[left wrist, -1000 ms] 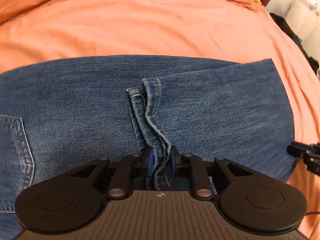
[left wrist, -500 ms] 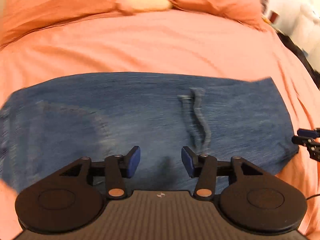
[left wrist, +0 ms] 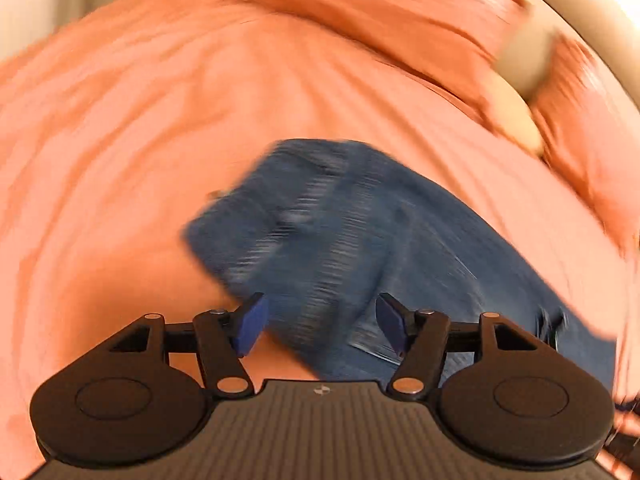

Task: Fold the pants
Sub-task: 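Grasp the elastic waistband with the left gripper and lift it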

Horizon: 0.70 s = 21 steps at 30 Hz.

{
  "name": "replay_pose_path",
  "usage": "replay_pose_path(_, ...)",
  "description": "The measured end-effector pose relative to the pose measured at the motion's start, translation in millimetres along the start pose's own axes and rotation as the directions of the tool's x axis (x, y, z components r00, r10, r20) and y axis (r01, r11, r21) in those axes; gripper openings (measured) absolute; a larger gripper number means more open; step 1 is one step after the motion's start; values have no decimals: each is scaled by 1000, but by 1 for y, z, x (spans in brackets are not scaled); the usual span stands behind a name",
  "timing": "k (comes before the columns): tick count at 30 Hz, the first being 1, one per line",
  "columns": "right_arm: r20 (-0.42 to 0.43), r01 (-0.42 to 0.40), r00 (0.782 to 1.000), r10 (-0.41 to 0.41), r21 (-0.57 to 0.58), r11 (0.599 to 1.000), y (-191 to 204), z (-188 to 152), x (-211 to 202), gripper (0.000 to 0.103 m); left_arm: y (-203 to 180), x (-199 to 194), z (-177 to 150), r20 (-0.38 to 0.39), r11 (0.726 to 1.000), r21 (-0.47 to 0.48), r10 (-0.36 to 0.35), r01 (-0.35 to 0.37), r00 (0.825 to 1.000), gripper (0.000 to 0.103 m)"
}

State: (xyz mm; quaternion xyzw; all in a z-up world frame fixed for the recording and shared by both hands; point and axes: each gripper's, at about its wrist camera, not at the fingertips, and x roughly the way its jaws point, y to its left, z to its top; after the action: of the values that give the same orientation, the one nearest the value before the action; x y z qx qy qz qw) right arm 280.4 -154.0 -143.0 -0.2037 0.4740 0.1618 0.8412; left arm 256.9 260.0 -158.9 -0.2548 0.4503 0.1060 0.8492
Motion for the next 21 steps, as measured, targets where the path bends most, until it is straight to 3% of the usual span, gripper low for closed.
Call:
replay_pose_path(5,-35,2,999,-4,-53,999,15,27,23,27,47,19,6,27,977,-202,-58,62,998,83)
replay_pose_path(11,-75,19,997,-25,-76,997,19,56,51,28,65,60,16,12,958,-276,-82,82,997,83)
replay_pose_path(16,-128,17,991,-28,-89,996,16,62,73,28,65,75,35,-10,985,-159,-70,67,998,84)
replay_pose_path(19,-162,15,986,-32,-102,995,15,61,87,28,60,80,48,-38,997,-21,-78,77,996,86)
replay_pose_path(21,-172,14,985,-31,-100,995,14,62,94,28,59,79,57,-78,988,95,-114,121,990,84)
